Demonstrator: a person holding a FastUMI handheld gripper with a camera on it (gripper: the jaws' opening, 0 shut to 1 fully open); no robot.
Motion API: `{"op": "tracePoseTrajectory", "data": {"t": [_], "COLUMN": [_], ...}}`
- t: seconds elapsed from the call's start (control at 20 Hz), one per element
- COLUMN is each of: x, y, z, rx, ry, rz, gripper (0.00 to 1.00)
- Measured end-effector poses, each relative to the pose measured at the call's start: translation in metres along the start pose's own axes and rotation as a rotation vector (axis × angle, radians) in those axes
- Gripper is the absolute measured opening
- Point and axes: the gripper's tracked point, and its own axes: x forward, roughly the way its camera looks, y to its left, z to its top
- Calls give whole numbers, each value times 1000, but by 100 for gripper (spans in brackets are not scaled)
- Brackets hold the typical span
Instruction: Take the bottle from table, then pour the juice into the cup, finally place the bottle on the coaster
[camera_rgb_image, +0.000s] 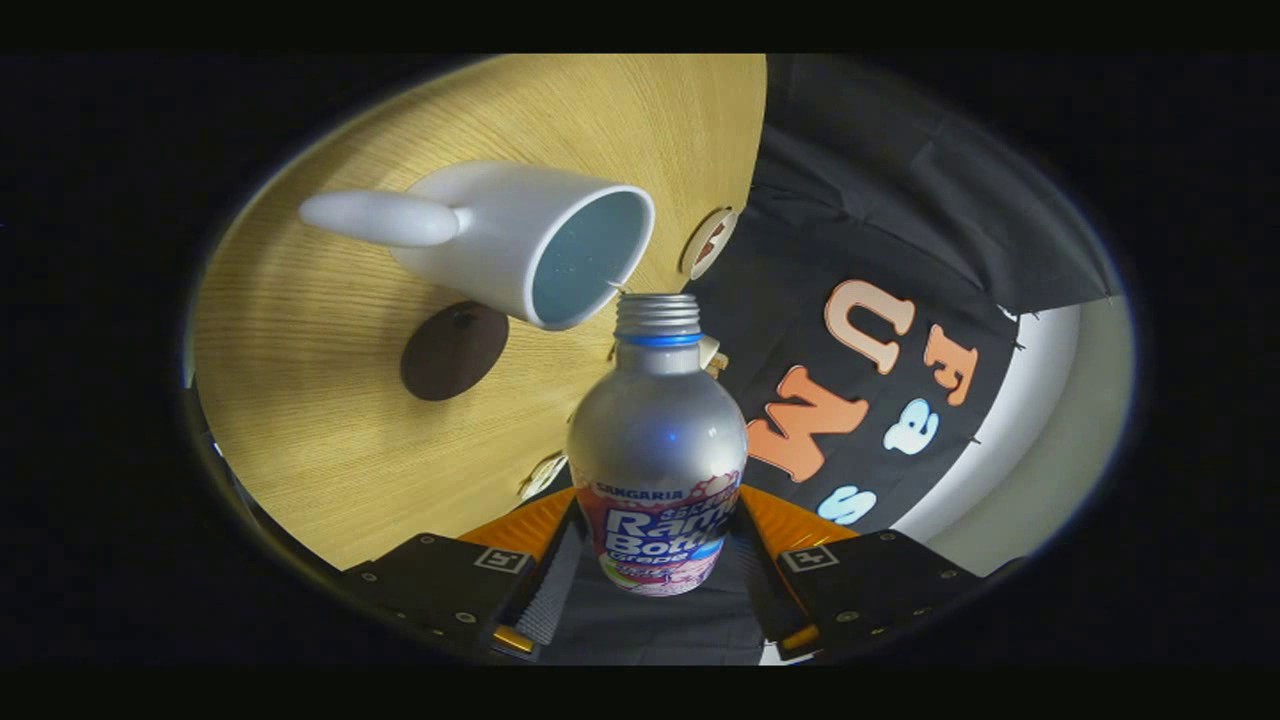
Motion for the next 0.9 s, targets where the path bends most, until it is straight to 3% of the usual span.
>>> {"op": "tracePoseTrajectory", "data": {"t": [0.9], "x": [0], "y": [1], "z": [-3], "rx": [-10], "ry": [24], "rz": [13], "gripper": [75]}}
